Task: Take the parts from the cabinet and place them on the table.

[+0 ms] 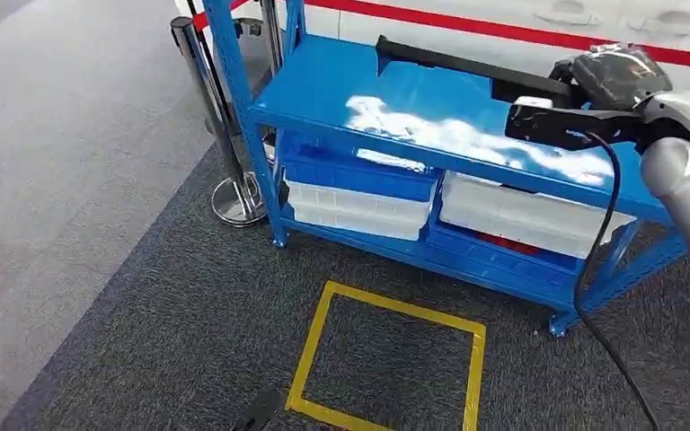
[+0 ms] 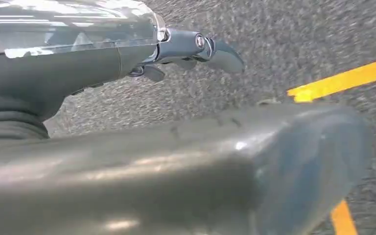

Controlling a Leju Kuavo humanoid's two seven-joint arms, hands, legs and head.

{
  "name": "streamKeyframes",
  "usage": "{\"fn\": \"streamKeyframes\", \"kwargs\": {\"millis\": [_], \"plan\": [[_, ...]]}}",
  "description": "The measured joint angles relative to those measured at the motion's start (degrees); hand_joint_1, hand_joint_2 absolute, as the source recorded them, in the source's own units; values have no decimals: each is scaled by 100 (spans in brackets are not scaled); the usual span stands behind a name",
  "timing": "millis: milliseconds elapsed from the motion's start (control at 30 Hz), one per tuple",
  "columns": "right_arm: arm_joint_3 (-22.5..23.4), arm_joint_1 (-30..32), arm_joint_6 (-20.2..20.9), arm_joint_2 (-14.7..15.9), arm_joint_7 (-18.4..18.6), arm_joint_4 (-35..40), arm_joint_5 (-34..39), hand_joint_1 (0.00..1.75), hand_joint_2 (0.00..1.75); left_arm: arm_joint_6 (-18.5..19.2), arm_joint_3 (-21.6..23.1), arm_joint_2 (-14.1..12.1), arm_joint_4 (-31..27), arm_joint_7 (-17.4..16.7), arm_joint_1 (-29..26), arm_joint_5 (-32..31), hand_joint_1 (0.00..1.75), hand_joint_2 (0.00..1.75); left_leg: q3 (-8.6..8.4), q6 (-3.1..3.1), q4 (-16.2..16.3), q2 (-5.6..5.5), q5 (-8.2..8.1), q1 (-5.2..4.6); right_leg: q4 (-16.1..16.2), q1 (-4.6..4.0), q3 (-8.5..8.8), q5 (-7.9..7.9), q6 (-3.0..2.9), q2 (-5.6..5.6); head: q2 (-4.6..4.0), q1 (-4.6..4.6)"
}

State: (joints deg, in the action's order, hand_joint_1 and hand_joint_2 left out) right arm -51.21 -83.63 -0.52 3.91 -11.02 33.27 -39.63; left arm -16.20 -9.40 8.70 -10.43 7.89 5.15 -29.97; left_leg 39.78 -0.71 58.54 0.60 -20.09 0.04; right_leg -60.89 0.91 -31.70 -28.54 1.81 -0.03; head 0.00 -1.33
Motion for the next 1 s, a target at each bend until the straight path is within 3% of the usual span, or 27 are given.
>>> {"fn": "streamKeyframes", "kwargs": {"millis": [33, 100, 133, 167, 200, 267, 300, 333, 367, 400, 433, 467, 500, 533, 567, 633, 667, 700, 733, 800, 833, 867, 900, 967, 1000], "plan": [[2, 16, -4, 2, -19, 5, 6, 175, 175, -13, 0, 4, 0, 0, 0, 0, 0, 0, 21, 19, 0, 8, 57, 1, 189, -34, 79, -58, -73, 27, 0, -13], [0, 43, -20, 46, -55, -7, 26, 175, 175, -48, 0, 7, 0, 4, 2, 7, 0, 0, 39, 76, -97, 0, 209, 11, 167, -58, -13, 43, -108, 17, 0, -11], [0, 58, -22, 46, -63, -11, 35, 175, 175, -52, 0, 7, 2, 6, -16, 11, 0, 0, 68, 108, -115, -17, 280, -13, 202, -49, -69, 108, -166, 4, 0, -13], [-2, 75, -28, 46, -68, -13, 42, 175, 175, -63, 0, 7, 0, 9, -19, 13, 0, 0, 123, 147, -135, -51, 191, 16, 247, 22, -106, 197, -233, -40, 0, -13], [-2, 93, -43, 48, -76, -15, 52, 175, 175, -66, 0, 7, 0, 13, -31, 13, 0, 0, 223, 176, 67, -53, -117, 11, 271, 16, -174, 271, -290, -41, 0, -13], [-2, 114, -70, 55, -83, -26, 63, 175, 175, -66, -2, 7, 0, 18, -44, 13, 0, 0, 451, 218, 909, -49, -801, 45, 264, 6, -320, 396, -331, -42, 0, -13], [-2, 130, -92, 57, -92, -37, 72, 175, 175, -63, -2, 4, 0, 18, -40, 13, 0, 0, 536, 235, 1377, -48, -1019, 54, 255, -5, -391, 454, -336, -40, 0, -13], [-2, 154, -109, 59, -94, -48, 81, 175, 175, -63, -2, 7, 0, 18, -31, 13, 0, 0, 556, 243, 1717, -47, -1068, 57, 240, -13, -467, 507, -335, -38, 0, -13], [-2, 173, -116, 61, -96, -59, 85, 175, 175, -63, -2, 7, 0, 17, -22, 13, 0, 0, 475, 241, 1796, -48, -971, 57, 224, -18, -535, 551, -328, -35, 0, -13], [-2, 194, -116, 70, -96, -72, 87, 175, 175, -61, -2, 4, 0, 17, -14, 11, 0, 0, 260, 229, 1624, -48, -790, 57, 207, -25, -605, 595, -318, -31, 0, -13], [-2, 203, -118, 83, -101, -83, 92, 175, 175, -59, -2, 4, 0, 18, -5, 11, 0, 0, -43, 205, 1252, -49, -628, 55, 193, -30, -660, 634, -308, -28, 0, -13], [0, 203, -120, 96, -105, -92, 103, 175, 175, -57, -2, 4, 0, 15, 7, 11, 0, 0, -458, 155, 696, -55, -534, 51, 180, -40, -708, 680, -294, -24, 0, -13], [2, 201, -131, 105, -116, -92, 111, 175, 175, -59, -2, -4, 0, 13, 27, 11, 0, 0, -728, 102, 228, -60, -726, 40, 179, -42, -740, 714, -277, -29, 0, -15], [11, 196, -151, 149, -129, -101, 124, 175, 175, -59, -2, -7, 0, 13, 32, 9, 0, 0, -908, 106, -81, -65, -814, 8, 181, -53, -769, 770, -233, -37, 0, -11], [11, 205, -177, 148, -159, -103, 140, 175, 175, -59, -2, -4, 0, 11, 33, 9, 0, 0, -879, 109, -32, -71, -748, -3, 235, -34, -767, 832, -194, -45, 0, -20], [11, 223, -188, 153, -175, -114, 153, 175, 175, -61, -4, -11, 0, 18, 29, 13, 0, 0, -834, 41, -87, -76, -624, -38, 310, -14, -772, 960, -130, -36, 0, -26], [11, 234, -192, 178, -175, -122, 155, 175, 175, -61, -4, -9, 0, 20, 25, 9, 0, 0, -839, -8, -240, -50, -519, 53, 328, -37, -826, 954, -88, -8, 0, -26], [9, 240, -201, 219, -175, -140, 160, 175, 175, -59, -7, -9, 0, 24, 39, 9, 0, 0, -794, -36, -271, -19, -428, 34, 227, -38, -869, 714, -66, 12, 0, -28], [9, 234, -207, 221, -175, -146, 164, 175, 175, -55, -7, -9, 0, 35, 50, 4, 0, 0, -726, -89, -273, -11, -357, 32, -71, -29, -973, 356, -61, 14, 0, -28], [11, 254, -208, 225, -177, -153, 168, 175, 175, -46, -7, -4, 0, 37, 57, 4, 0, 0, -562, -79, -245, -9, -253, 25, -1006, -16, -1187, -256, -28, 10, 0, -28], [11, 272, -208, 227, -177, -157, 168, 175, 175, -46, -9, -7, 0, 37, 57, 4, 0, 0, -483, -75, -217, -9, -209, 26, -1380, -9, -1245, -359, -13, 8, 0, -28], [9, 291, -208, 229, -177, -162, 168, 175, 175, -46, -9, -7, 0, 39, 57, 9, 0, 0, -394, -71, -182, -8, -165, 32, -1558, 4, -1210, -278, 2, 7, 0, -28], [9, 299, -208, 229, -175, -162, 168, 175, 175, -50, -11, -2, 0, 48, 56, 9, 0, 0, -301, -54, -138, -8, -125, 40, -1473, 19, -1057, -85, 12, 6, 0, -28], [9, 284, -205, 227, -175, -160, 168, 175, 175, -55, -11, 4, 0, 63, 58, 11, 0, 0, -131, -15, -32, -10, -61, 57, -790, 46, -502, 236, 26, 5, 0, -28], [9, 273, -208, 225, -173, -155, 168, 175, 175, -59, -13, 2, 0, 70, 59, 11, 0, 0, -55, 19, 27, -11, -35, 60, -263, 55, -158, 110, 24, 9, 0, -28]]}}
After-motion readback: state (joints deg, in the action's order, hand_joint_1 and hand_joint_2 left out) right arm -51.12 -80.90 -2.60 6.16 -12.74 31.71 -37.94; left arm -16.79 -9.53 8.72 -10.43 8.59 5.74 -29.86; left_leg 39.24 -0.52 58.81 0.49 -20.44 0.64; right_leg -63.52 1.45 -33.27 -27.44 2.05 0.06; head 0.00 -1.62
